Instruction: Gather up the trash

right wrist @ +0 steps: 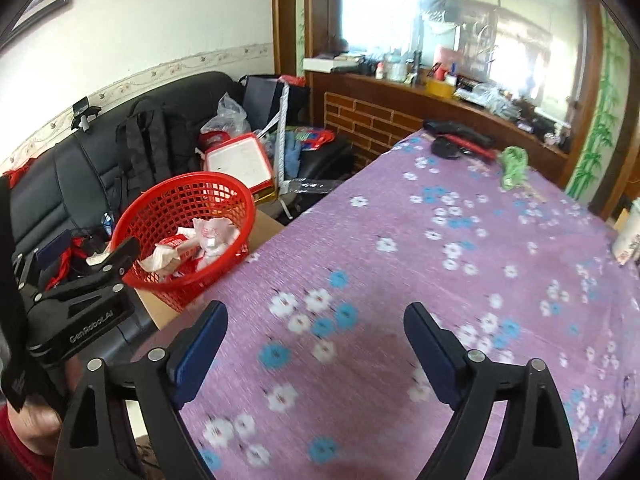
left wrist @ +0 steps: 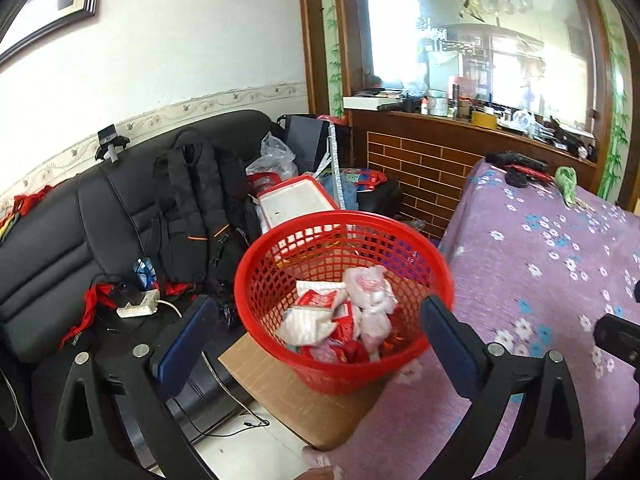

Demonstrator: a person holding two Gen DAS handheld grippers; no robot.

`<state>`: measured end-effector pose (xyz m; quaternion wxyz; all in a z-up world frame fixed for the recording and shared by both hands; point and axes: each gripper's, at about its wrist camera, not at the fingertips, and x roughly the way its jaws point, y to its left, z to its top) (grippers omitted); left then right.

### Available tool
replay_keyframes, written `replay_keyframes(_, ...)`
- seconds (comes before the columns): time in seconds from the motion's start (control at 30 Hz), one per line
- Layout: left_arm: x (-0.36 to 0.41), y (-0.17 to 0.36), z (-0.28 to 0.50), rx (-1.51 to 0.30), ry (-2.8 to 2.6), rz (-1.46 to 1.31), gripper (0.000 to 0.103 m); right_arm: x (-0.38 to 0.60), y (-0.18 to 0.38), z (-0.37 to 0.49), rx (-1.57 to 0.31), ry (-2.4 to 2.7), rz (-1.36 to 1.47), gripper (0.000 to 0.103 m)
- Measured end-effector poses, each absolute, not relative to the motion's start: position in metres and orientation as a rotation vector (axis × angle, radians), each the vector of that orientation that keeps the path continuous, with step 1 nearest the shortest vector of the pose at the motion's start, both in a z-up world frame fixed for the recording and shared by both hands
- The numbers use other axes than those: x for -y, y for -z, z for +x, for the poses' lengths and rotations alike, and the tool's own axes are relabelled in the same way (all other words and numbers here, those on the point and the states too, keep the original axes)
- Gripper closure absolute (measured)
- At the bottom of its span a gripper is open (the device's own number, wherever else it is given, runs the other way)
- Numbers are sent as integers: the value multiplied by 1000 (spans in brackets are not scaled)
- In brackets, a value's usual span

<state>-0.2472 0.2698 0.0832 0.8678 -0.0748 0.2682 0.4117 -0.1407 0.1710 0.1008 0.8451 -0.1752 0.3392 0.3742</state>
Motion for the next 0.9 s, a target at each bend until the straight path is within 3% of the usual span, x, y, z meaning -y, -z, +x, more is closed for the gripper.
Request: replay_keyframes(0.9, -187, -87, -252, -597, -781, -42, 1, -67, -103, -180, -692, -650, -284, 8)
